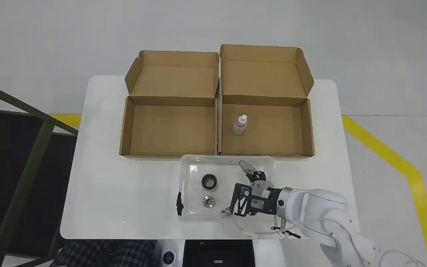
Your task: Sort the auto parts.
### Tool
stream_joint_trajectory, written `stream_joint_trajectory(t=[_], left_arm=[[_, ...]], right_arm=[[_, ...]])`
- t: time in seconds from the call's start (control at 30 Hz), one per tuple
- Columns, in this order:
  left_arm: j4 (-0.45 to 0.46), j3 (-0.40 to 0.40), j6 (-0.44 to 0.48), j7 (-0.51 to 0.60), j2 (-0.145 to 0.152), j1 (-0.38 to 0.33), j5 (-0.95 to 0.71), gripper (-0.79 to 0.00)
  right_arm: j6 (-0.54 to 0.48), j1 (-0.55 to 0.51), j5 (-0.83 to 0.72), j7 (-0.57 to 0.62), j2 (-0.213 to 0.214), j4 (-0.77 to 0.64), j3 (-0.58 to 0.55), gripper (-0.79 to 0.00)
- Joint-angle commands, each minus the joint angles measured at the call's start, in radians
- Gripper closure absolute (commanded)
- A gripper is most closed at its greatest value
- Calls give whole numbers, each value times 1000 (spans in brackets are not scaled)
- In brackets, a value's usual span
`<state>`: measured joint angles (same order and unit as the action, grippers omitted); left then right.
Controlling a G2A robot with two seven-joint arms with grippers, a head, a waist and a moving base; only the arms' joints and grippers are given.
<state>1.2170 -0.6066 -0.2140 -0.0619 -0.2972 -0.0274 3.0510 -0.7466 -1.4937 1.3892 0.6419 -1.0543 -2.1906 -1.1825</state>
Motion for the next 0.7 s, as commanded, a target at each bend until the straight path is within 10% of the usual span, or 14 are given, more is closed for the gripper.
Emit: stream_joint_trajectory(t=[0.0, 0.67], left_arm=[[0, 0, 0, 0, 0, 0, 0, -785], [0, 0, 0, 0, 0, 0, 0, -785]], right_arm=[[-4, -5, -2, 14, 2, 6, 1, -785], [0, 170, -333, 370, 2, 92, 91, -785]])
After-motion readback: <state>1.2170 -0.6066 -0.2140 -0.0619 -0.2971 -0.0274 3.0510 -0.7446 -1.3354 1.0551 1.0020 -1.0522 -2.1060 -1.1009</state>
